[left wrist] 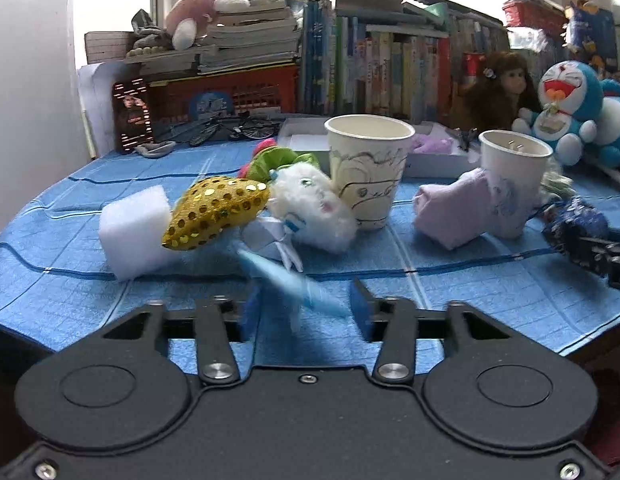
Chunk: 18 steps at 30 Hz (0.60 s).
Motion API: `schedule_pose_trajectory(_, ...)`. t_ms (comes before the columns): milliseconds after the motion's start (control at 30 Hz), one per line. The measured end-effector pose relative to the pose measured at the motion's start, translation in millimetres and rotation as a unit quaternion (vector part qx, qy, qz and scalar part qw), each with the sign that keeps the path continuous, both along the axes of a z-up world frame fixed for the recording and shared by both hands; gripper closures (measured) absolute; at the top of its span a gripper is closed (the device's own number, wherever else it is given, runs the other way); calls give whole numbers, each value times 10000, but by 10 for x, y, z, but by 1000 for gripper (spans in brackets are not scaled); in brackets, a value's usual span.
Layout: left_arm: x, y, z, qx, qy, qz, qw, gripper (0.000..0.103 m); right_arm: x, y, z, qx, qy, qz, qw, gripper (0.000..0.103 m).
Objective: Organize soft objects
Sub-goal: 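Lift and carry the mask and floral pouch with both grippers to the tray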
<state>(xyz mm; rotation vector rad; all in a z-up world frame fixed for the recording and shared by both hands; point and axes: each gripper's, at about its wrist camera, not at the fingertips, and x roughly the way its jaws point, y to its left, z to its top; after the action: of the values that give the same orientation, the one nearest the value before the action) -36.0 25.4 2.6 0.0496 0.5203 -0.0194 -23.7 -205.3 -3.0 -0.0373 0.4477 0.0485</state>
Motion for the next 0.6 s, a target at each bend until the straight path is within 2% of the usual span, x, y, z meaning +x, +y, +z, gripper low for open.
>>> schedule_pose_trajectory(100,21,-29,-55,233,-35,159,9996,40,13,11,-16,25,26,-11,10000,54)
schedule_pose_trajectory(167,72,-27,-94,381,46,218,9990,40,19,14,-25,56,57,-13,10000,54)
schedule_pose_trajectory(267,133,-15,-141,315,140,259,9991,40,23,16,-27,92,71,-10,9999,54)
schedule_pose_trajectory(333,168,1,-152,214,158,234,9994,48,13,26,-21,129,68,30,9999,54)
schedule_pose_trajectory(367,183,10,-152,126,201,205,9995,76,2,37,-18,164,85,93,9998,54)
schedule_pose_trajectory(433,183,25,-122,-65,254,139,9996,78,-30,80,-16,270,145,285,9991,55)
schedule_pose_trajectory(600,51,-88,-44,-137,185,-411,9989,78,-72,273,-7,147,99,674,9976,56)
